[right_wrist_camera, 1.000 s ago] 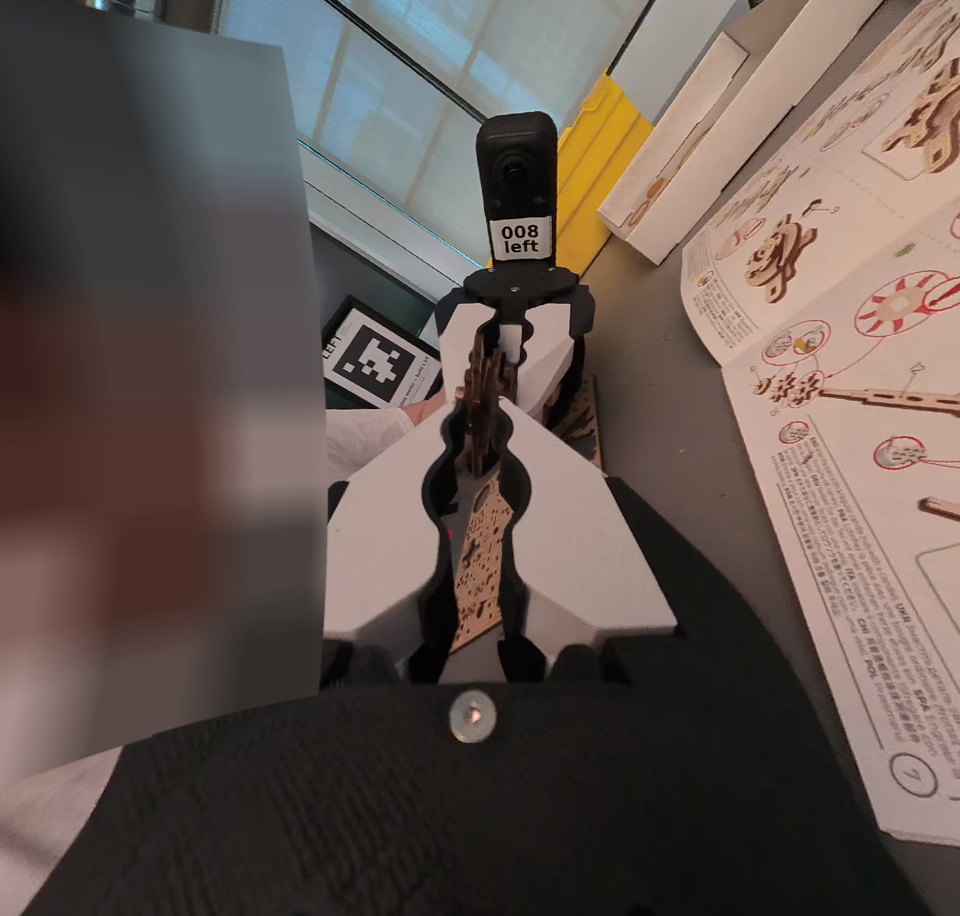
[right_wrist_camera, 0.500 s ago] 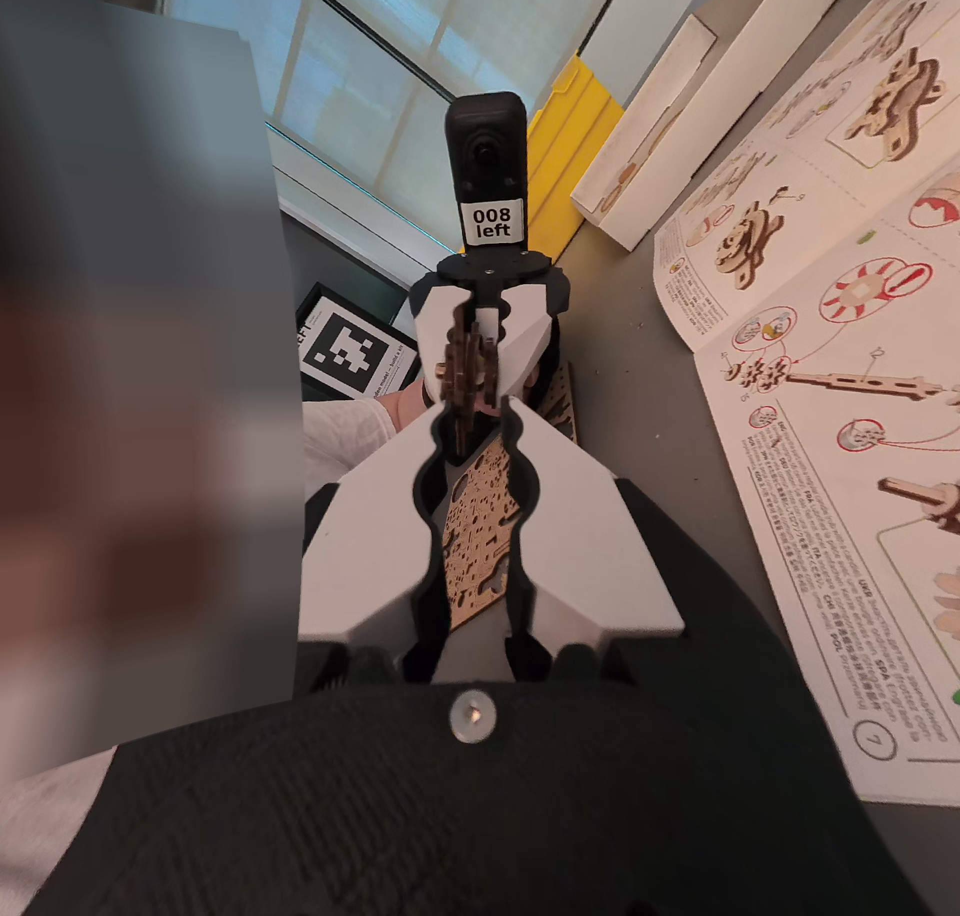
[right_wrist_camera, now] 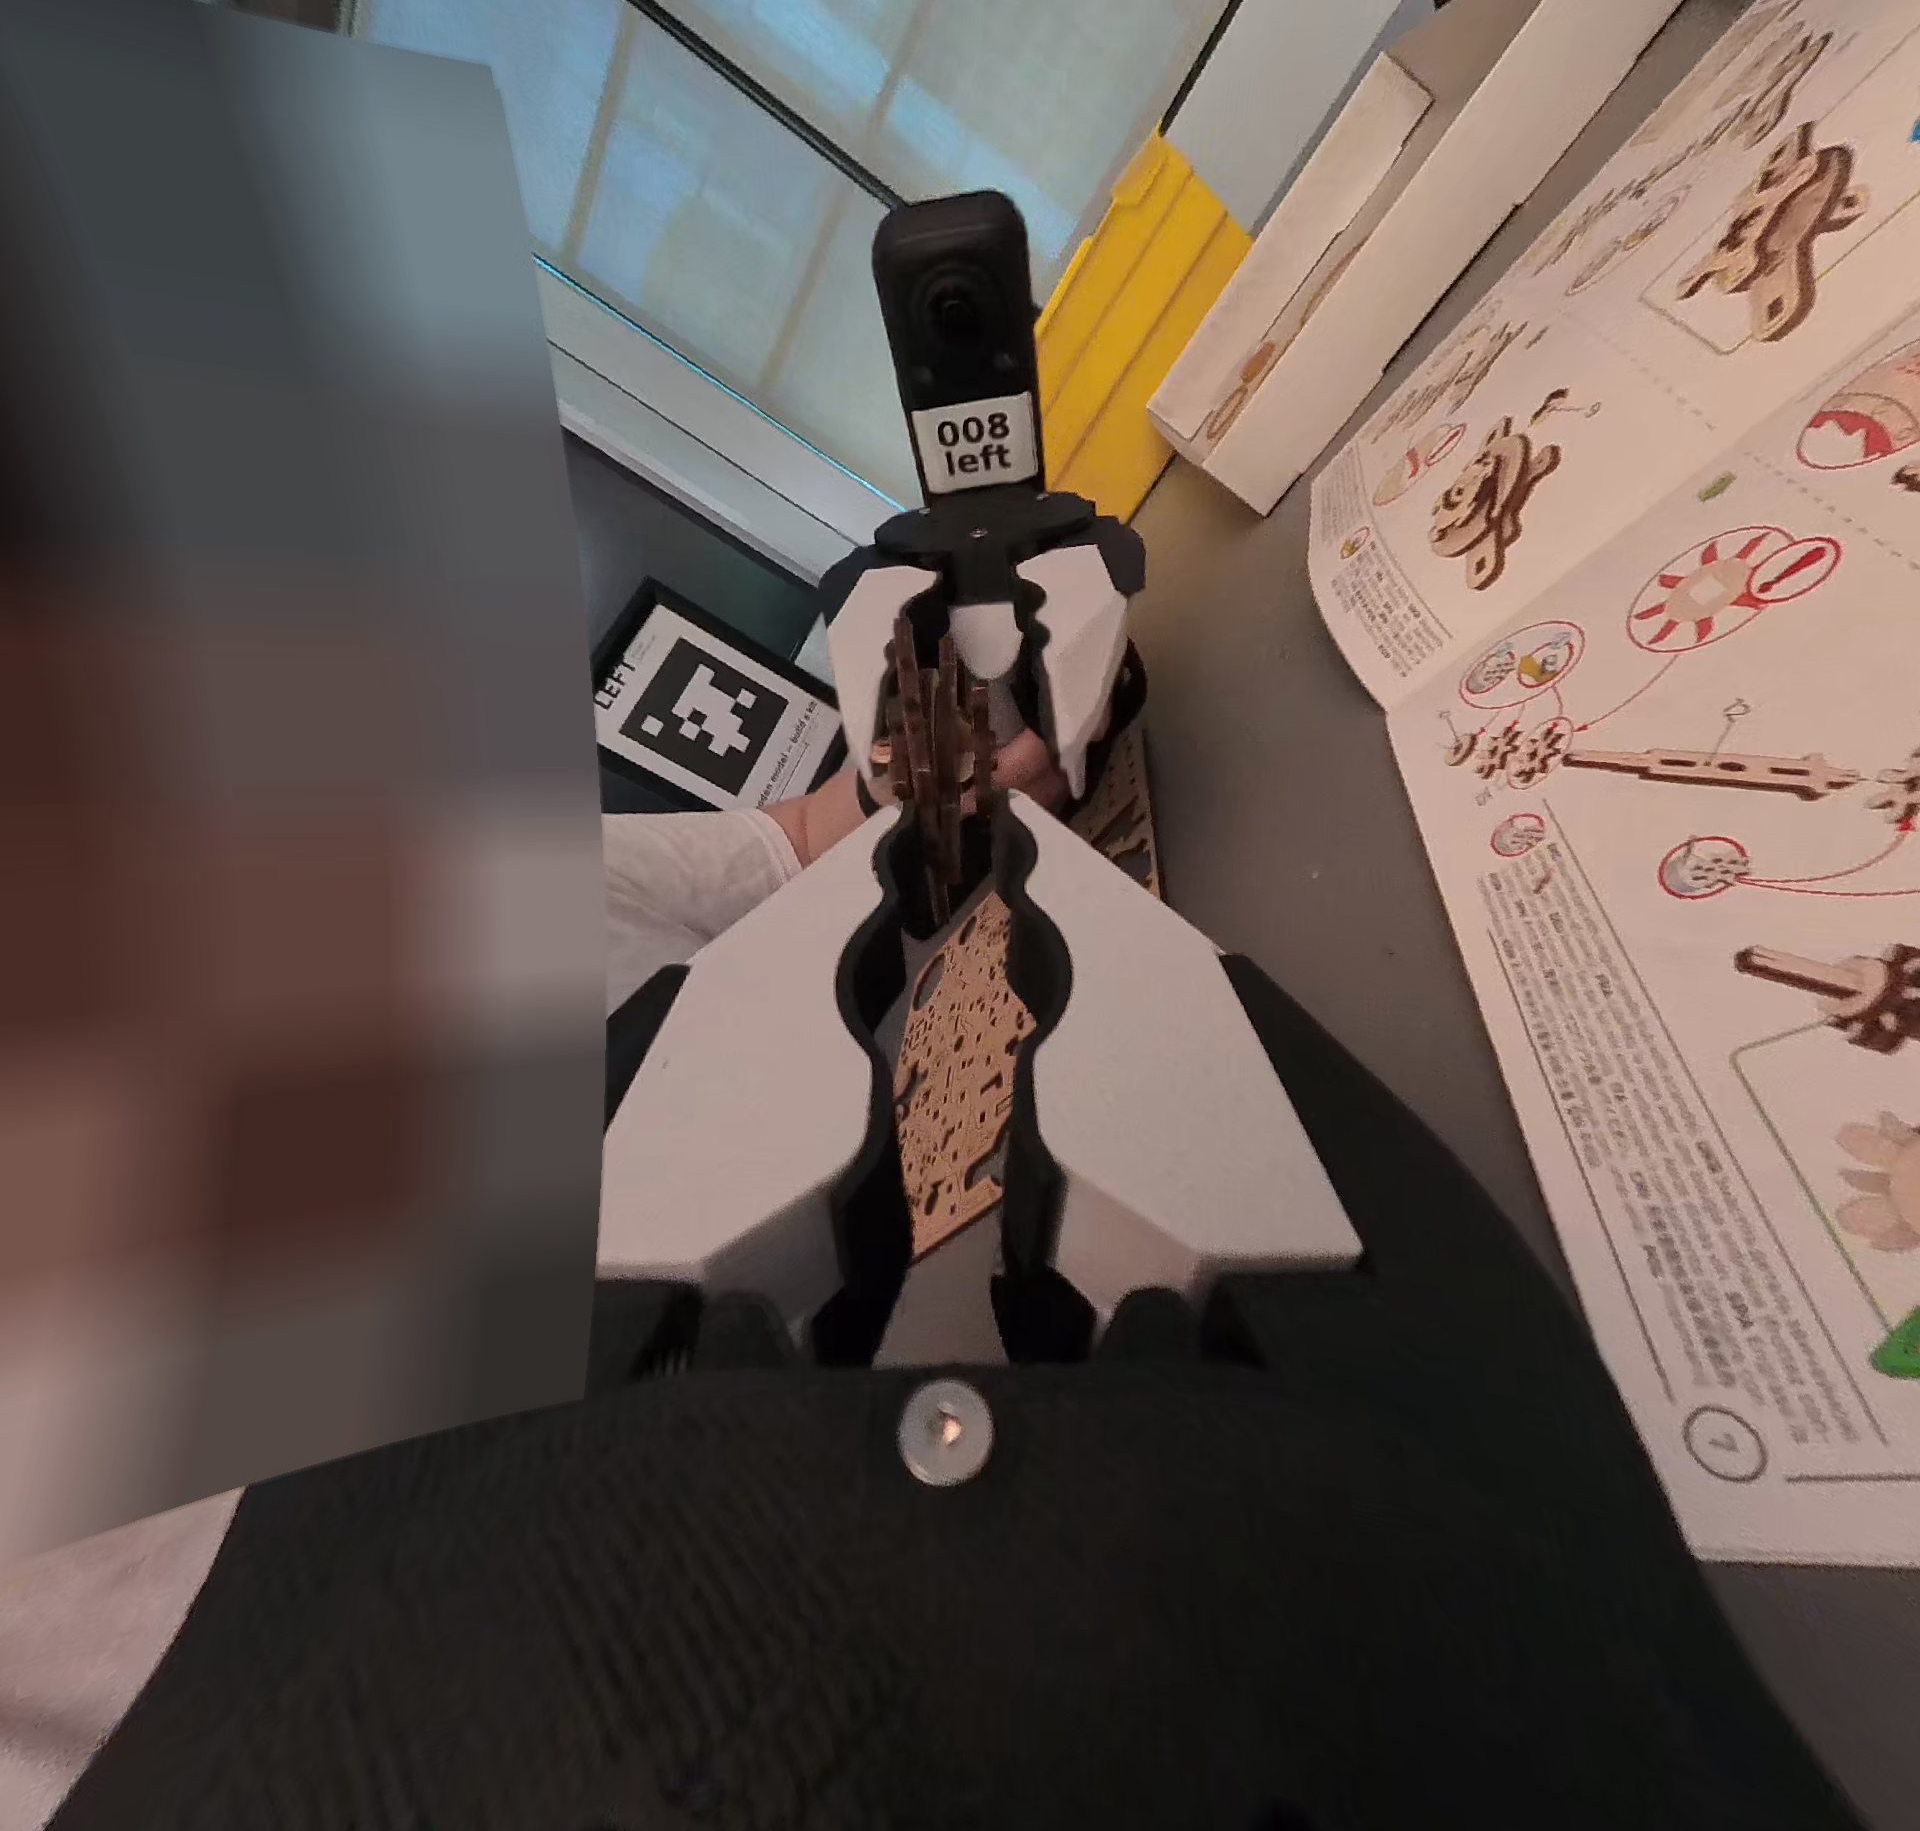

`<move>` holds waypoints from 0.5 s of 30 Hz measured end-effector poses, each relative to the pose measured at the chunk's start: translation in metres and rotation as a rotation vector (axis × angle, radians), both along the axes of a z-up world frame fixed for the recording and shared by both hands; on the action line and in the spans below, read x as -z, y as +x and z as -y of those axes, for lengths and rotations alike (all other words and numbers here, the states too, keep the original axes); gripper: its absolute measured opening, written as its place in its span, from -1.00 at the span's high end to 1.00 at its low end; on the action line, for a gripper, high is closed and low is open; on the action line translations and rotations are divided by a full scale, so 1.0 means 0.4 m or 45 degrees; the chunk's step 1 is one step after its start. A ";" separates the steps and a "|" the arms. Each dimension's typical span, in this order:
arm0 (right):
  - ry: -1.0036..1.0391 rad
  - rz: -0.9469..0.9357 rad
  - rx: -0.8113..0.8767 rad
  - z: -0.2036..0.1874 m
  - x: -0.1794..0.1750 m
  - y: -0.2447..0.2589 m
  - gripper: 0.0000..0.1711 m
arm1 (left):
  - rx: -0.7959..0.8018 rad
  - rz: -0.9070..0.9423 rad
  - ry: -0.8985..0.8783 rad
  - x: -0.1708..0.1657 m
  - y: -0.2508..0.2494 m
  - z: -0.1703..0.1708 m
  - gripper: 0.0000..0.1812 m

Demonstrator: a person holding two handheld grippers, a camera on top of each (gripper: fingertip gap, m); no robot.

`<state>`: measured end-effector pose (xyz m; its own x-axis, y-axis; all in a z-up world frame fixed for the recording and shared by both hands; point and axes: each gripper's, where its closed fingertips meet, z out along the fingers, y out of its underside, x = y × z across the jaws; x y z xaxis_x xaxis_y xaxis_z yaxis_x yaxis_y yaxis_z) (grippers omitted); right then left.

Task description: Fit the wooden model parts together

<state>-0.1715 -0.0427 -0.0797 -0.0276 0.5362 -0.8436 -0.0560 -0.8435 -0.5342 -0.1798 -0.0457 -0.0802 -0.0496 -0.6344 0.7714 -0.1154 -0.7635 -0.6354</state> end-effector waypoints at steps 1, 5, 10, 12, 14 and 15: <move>0.001 0.004 0.006 -0.003 0.001 0.002 0.87 | -0.018 0.004 0.007 -0.003 -0.006 -0.008 0.64; 0.030 0.037 -0.021 0.009 0.007 -0.008 0.87 | -0.044 0.036 -0.004 -0.012 -0.014 -0.021 0.72; 0.044 0.054 -0.036 0.015 0.011 -0.013 0.87 | -0.016 0.037 0.040 -0.017 -0.011 -0.010 0.82; 0.048 0.047 -0.039 0.017 0.008 -0.015 0.87 | -0.012 0.030 0.070 -0.019 -0.012 -0.007 0.82; 0.051 0.033 -0.044 0.020 0.003 -0.016 0.85 | -0.014 0.032 0.078 -0.022 -0.013 -0.007 0.83; 0.055 0.032 -0.045 0.020 0.002 -0.017 0.85 | -0.018 0.033 0.079 -0.023 -0.014 -0.008 0.85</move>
<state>-0.1784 -0.0507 -0.0804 -0.0260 0.5712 -0.8204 -0.0130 -0.8208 -0.5711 -0.1856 -0.0427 -0.0709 -0.0598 -0.6818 0.7291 -0.0882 -0.7239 -0.6842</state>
